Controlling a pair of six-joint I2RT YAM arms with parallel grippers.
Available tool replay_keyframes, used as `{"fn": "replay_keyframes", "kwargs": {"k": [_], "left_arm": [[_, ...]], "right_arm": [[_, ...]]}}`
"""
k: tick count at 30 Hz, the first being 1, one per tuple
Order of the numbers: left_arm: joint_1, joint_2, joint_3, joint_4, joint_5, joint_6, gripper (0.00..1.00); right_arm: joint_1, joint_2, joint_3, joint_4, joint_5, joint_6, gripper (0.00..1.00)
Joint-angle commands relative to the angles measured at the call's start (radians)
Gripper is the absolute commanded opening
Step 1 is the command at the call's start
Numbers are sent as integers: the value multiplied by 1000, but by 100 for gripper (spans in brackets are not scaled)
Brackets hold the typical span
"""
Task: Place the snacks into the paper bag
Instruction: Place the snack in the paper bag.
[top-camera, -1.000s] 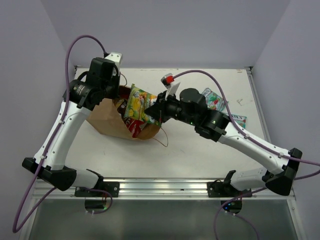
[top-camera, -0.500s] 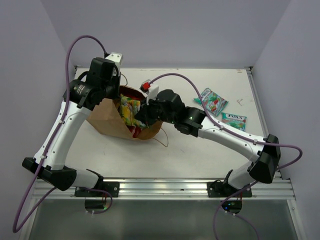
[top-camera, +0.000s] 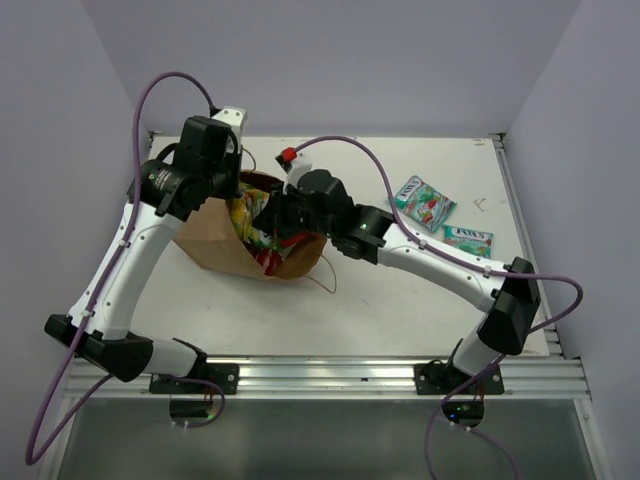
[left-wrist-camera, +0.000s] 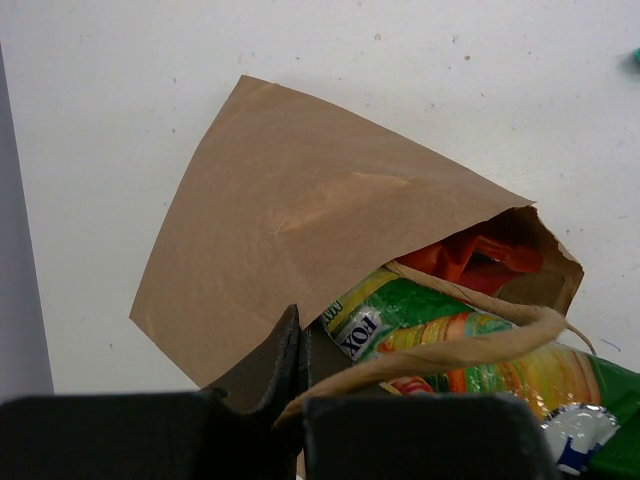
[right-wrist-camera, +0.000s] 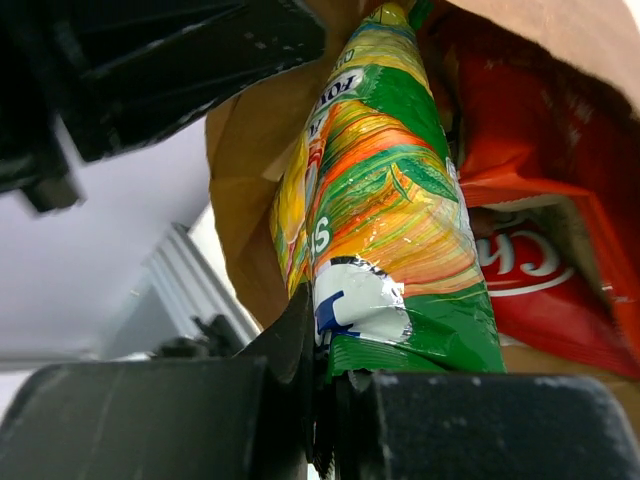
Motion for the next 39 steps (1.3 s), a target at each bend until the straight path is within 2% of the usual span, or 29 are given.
{"fn": "replay_keyframes", "kwargs": {"k": [1, 9, 15, 19, 23, 31, 36, 38, 39], "left_arm": [[4, -9, -4, 42, 5, -4, 0], [2, -12, -6, 49, 22, -8, 0], [2, -19, -4, 42, 26, -12, 0], [1, -22, 2, 38, 26, -16, 0], [1, -23, -1, 29, 20, -16, 0], [-2, -15, 20, 29, 48, -25, 0], [-11, -12, 42, 26, 72, -45, 0], [-16, -9, 44, 29, 89, -56, 0], [-19, -6, 44, 26, 91, -59, 0]], "right_arm": [[3, 23, 61, 130, 12, 206, 0], [3, 62, 50, 274, 34, 329, 0], [5, 92, 66, 287, 141, 424, 0], [3, 91, 15, 313, 265, 487, 0], [2, 88, -16, 397, 310, 489, 0], [2, 189, 52, 419, 289, 501, 0], [2, 246, 67, 437, 344, 524, 0], [3, 295, 121, 407, 350, 518, 0], [3, 307, 141, 390, 350, 518, 8]]}}
